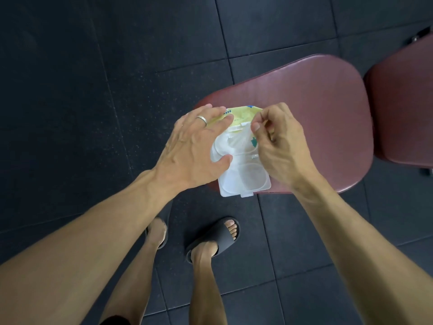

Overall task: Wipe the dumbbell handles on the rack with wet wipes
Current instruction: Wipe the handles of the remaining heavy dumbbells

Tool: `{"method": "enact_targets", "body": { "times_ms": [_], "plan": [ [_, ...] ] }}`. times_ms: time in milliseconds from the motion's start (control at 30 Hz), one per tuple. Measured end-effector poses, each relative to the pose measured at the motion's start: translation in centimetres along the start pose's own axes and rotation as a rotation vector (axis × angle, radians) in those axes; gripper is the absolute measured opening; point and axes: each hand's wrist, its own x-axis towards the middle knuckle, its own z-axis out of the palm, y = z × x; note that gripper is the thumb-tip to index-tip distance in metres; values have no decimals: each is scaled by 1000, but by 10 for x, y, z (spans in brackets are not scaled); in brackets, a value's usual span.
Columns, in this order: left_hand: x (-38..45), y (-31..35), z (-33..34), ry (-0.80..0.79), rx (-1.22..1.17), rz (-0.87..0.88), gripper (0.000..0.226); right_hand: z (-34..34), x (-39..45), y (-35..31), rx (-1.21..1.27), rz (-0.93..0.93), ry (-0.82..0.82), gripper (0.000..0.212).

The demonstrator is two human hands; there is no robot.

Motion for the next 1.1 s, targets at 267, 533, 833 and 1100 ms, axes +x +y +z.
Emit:
{"method": "enact_targets", "body": {
  "times_ms": [267,533,833,1100],
  "plan": [
    [0,0,-3,-20,-25,-10,76,-14,-1,-14,40,116,-158,37],
    [1,4,-10,-65,-8,-38,77,-26,8,-28,65,72,-75,14],
    [10,13,-32,-200,16,-65,81,-41,35,-63,140,80,104,14],
    [26,23,-55,-209,-377,-123,68,-58,49,-87,288,324,11,11]
  ]
}}
